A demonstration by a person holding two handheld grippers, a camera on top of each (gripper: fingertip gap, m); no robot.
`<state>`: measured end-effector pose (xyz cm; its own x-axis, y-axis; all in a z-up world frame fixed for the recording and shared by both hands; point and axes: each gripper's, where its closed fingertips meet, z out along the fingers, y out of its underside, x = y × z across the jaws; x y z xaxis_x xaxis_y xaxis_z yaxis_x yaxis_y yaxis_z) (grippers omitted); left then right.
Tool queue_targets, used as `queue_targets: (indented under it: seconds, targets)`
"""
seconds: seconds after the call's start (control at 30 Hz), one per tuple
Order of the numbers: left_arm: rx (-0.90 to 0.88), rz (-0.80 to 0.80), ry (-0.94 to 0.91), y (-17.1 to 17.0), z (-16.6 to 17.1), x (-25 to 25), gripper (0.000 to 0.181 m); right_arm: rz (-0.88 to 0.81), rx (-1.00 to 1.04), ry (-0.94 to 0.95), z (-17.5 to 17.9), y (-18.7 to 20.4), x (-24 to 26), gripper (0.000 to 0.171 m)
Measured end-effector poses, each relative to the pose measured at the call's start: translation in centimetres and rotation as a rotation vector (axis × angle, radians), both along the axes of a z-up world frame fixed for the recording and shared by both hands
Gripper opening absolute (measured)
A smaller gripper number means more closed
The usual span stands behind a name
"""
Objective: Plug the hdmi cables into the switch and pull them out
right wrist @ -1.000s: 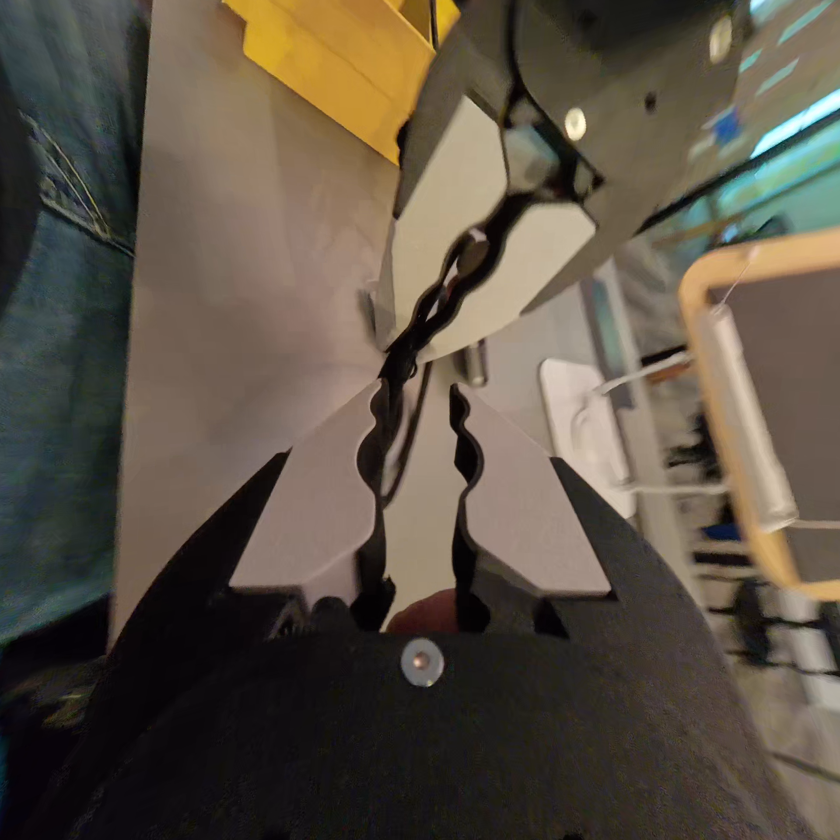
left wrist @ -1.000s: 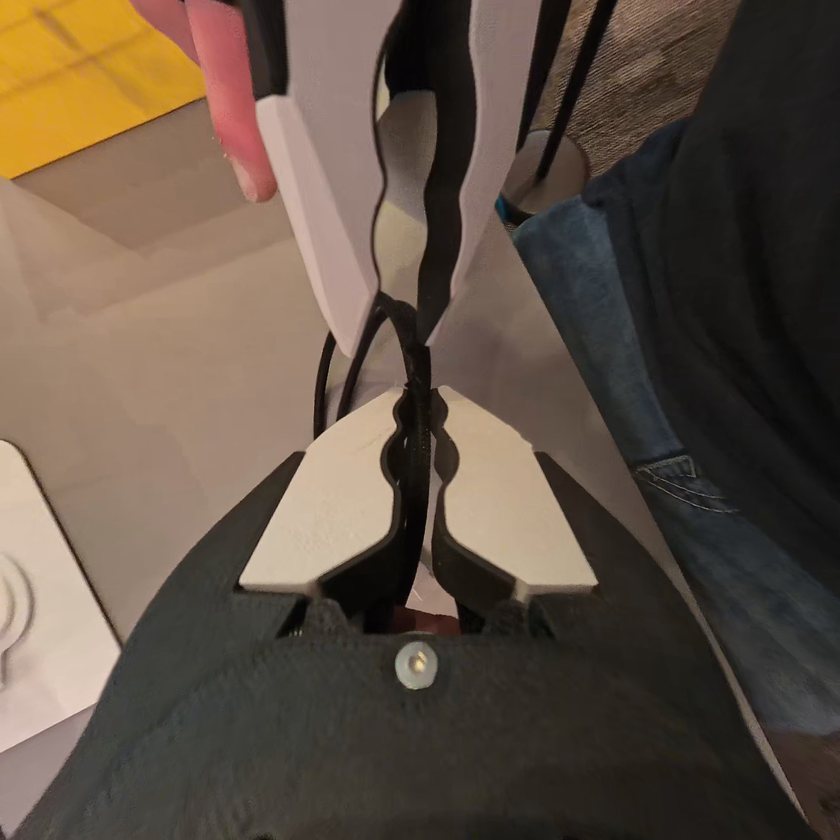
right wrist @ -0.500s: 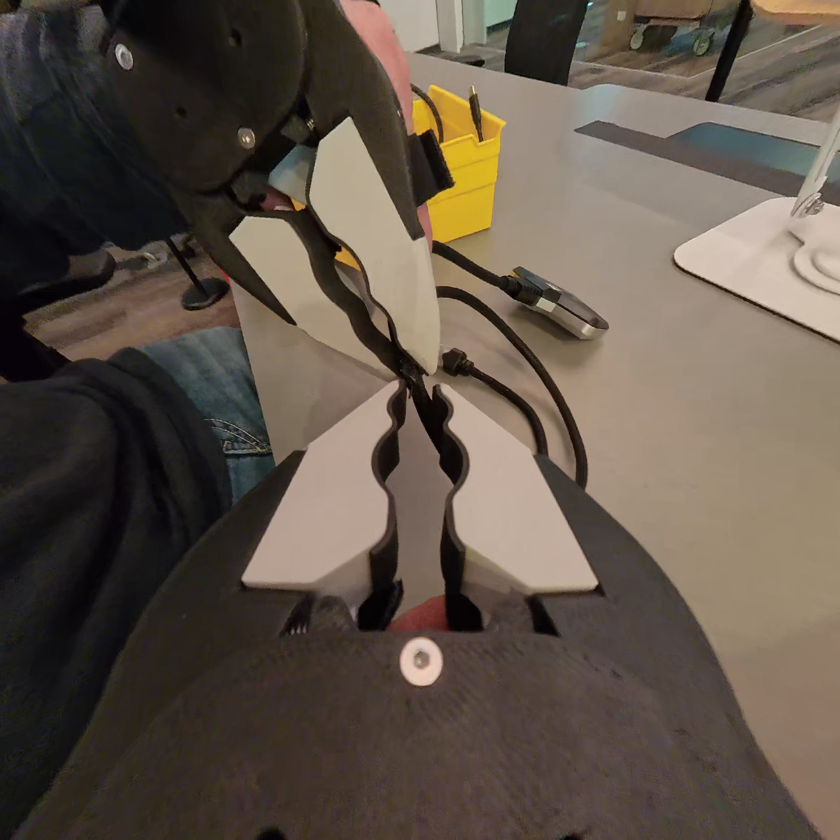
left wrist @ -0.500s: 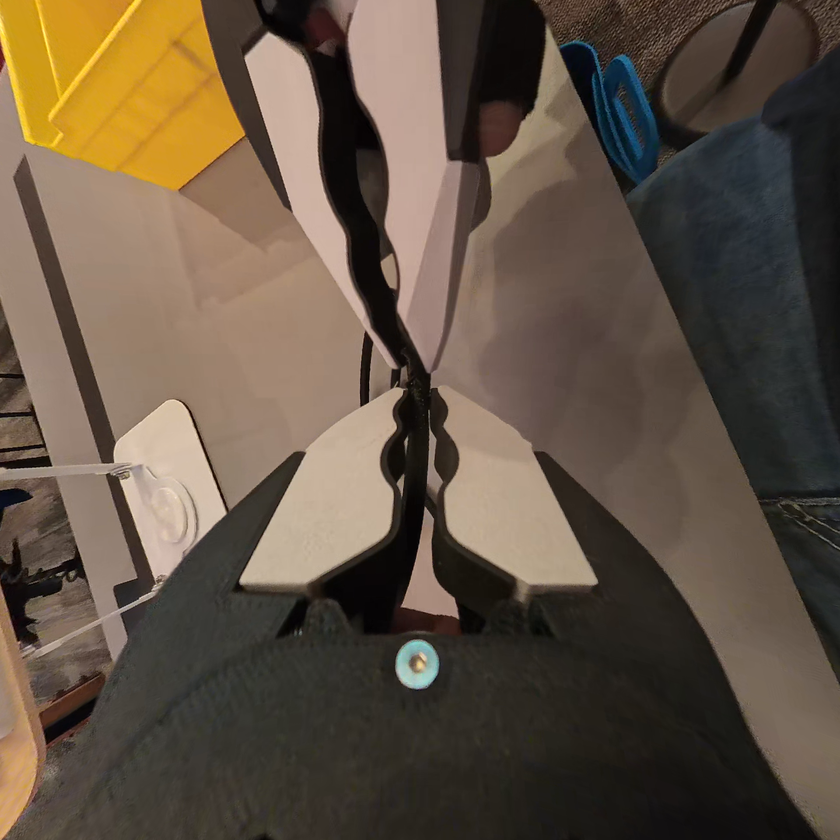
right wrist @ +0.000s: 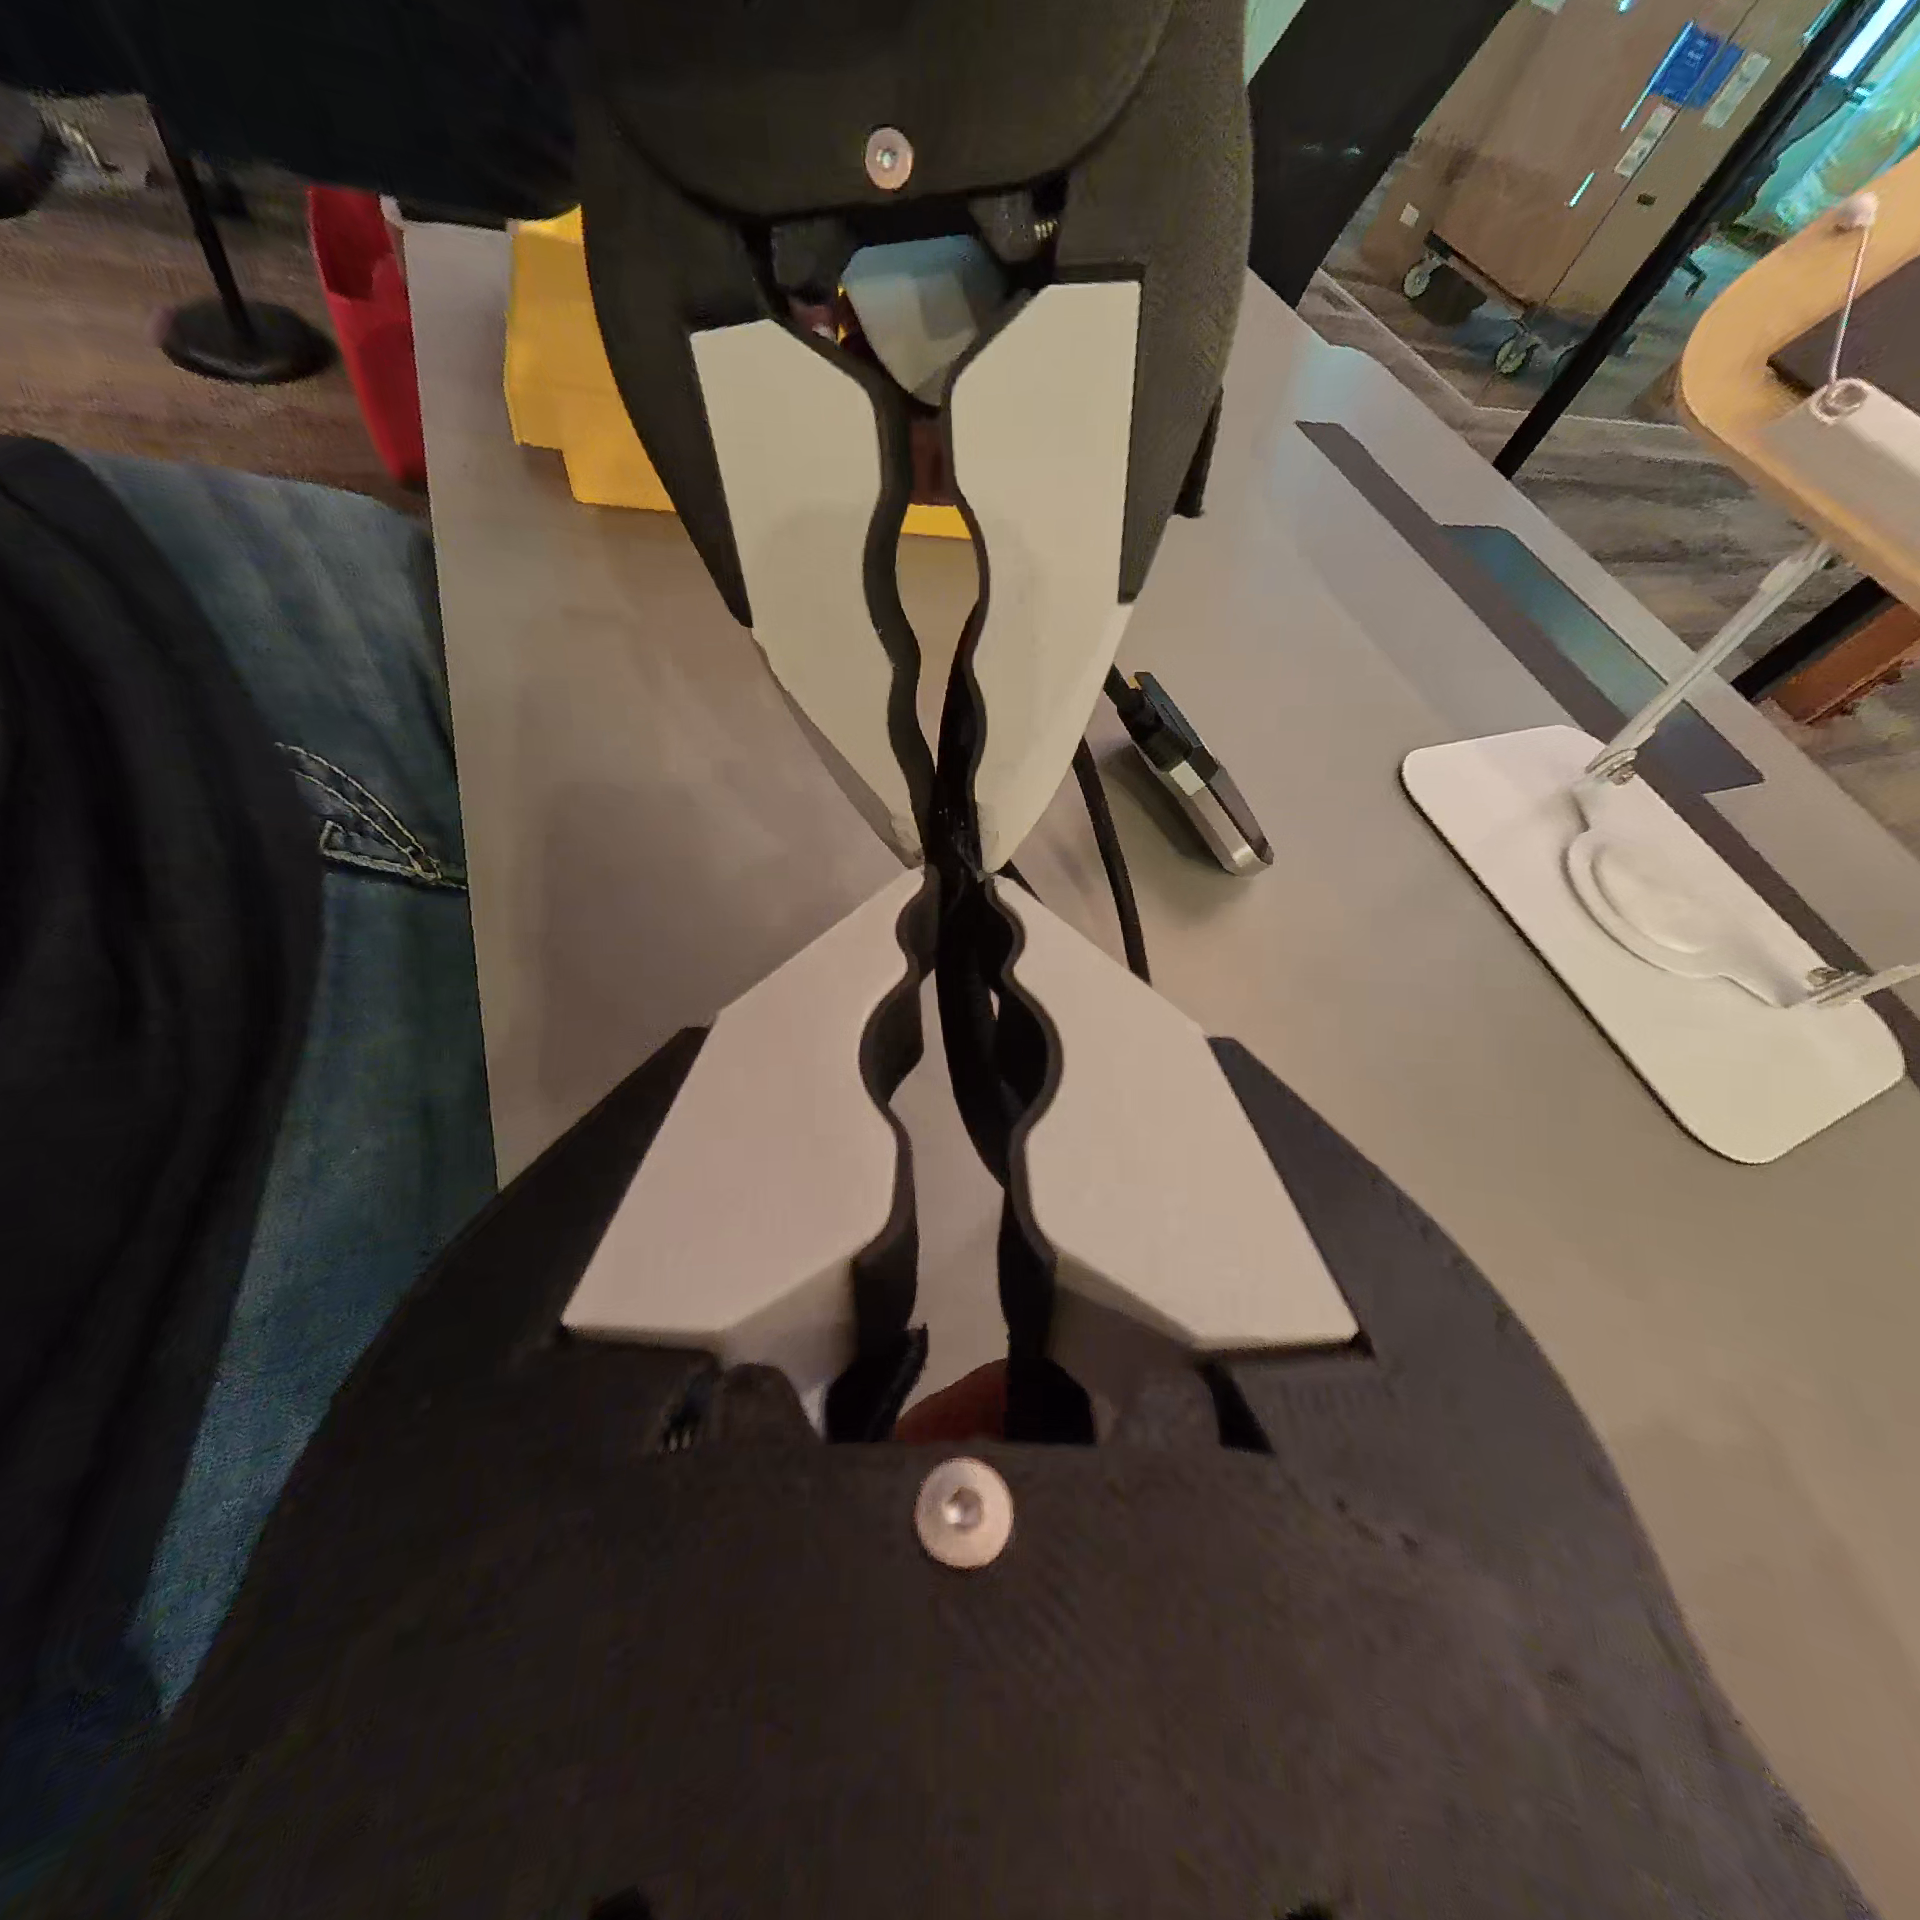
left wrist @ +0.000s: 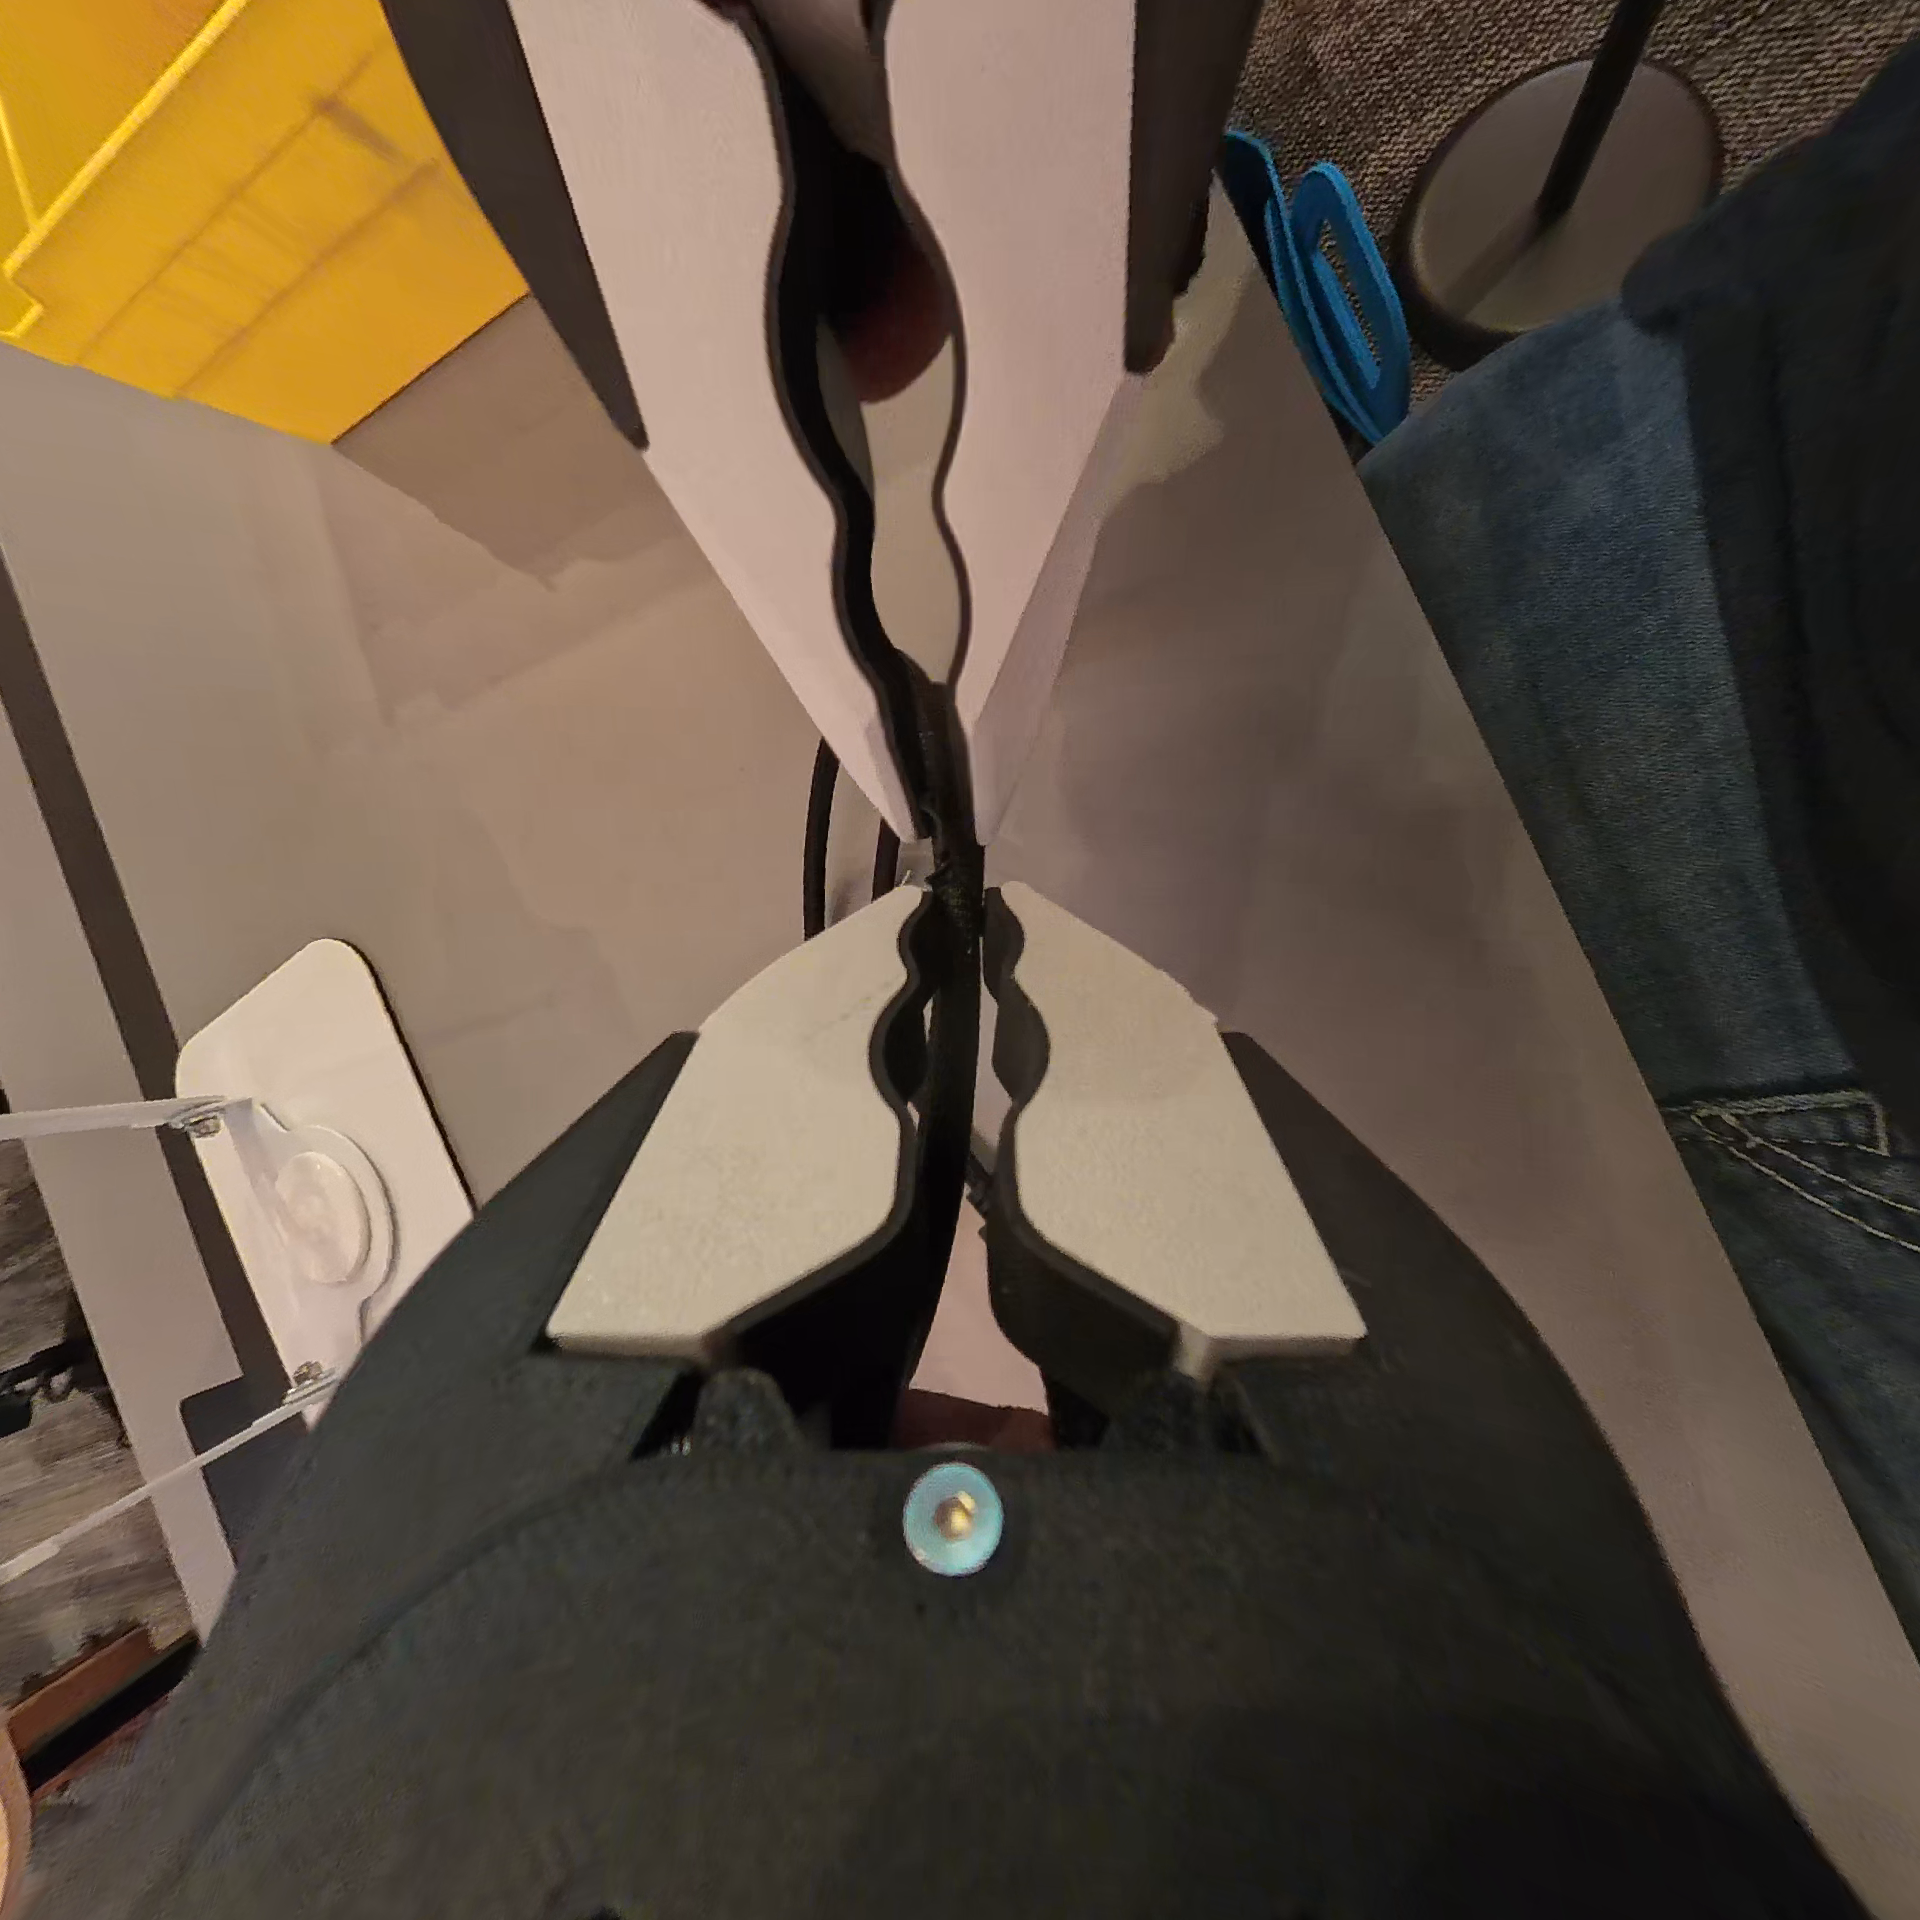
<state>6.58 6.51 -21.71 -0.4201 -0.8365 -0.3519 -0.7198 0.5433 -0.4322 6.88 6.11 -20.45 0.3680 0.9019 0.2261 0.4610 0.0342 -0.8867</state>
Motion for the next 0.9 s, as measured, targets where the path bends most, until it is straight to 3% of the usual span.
queue_targets:
  seconds: [0.7,0.8,0.9]
  targets:
    - [-0.034,-0.035,0.027,-0.5,0.0,-0.1,0.007,0.075,-0.171,0.145,0.7,-0.7,-0.2,0.000]
    - [-0.041,-0.041,0.038,-0.6,0.0,-0.3,0.007,0.088,-0.125,0.096,0.5,-0.9,-0.3,0.000]
    - [-0.083,-0.050,0.050,-0.8,-0.2,-0.4,0.007,0.104,0.068,-0.059,0.3,-1.0,-0.3,0.000]
